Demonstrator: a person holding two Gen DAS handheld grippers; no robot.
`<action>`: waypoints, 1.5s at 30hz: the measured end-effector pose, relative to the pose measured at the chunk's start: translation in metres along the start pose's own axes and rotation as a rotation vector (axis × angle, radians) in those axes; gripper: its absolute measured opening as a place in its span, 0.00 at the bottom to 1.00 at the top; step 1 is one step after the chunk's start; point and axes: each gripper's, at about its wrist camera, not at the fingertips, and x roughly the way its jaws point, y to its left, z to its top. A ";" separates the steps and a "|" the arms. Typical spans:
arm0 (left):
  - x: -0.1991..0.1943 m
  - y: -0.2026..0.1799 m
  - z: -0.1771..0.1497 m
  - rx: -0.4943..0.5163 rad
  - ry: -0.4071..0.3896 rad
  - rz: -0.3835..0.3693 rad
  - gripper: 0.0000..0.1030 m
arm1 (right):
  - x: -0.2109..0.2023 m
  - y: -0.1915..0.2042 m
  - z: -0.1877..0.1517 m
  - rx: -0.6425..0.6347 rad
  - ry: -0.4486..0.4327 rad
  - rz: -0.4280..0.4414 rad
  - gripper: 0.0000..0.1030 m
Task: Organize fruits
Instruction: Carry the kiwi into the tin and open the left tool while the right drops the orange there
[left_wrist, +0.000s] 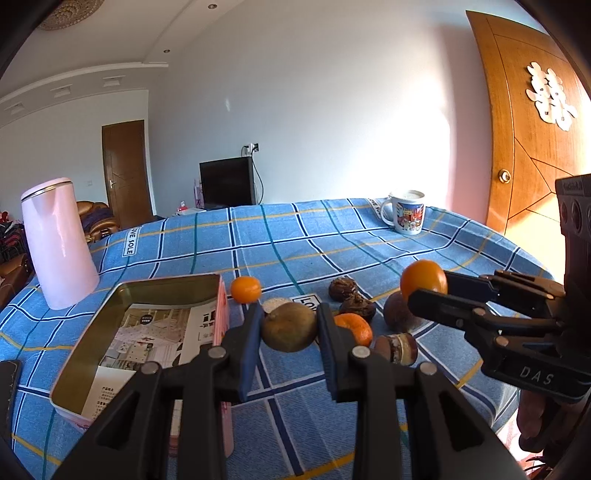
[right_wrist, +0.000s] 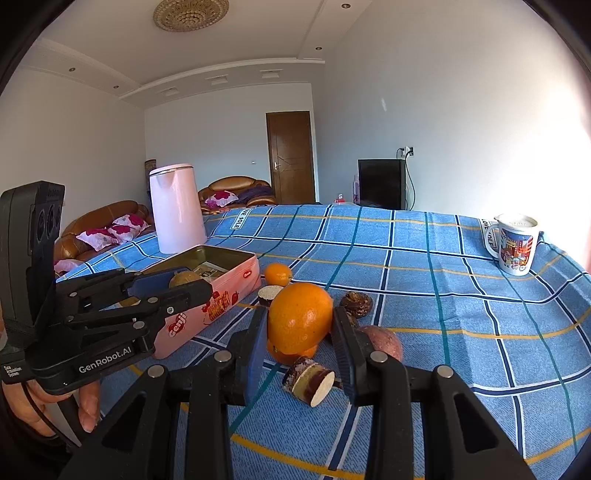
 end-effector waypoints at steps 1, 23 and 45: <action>-0.001 0.002 0.000 -0.003 -0.004 0.006 0.30 | 0.002 0.001 0.002 -0.005 0.001 0.002 0.35; 0.009 0.091 0.001 -0.126 0.034 0.149 0.30 | 0.064 0.062 0.043 -0.149 0.052 0.142 0.35; 0.038 0.149 0.001 -0.179 0.160 0.218 0.31 | 0.156 0.128 0.039 -0.246 0.244 0.199 0.35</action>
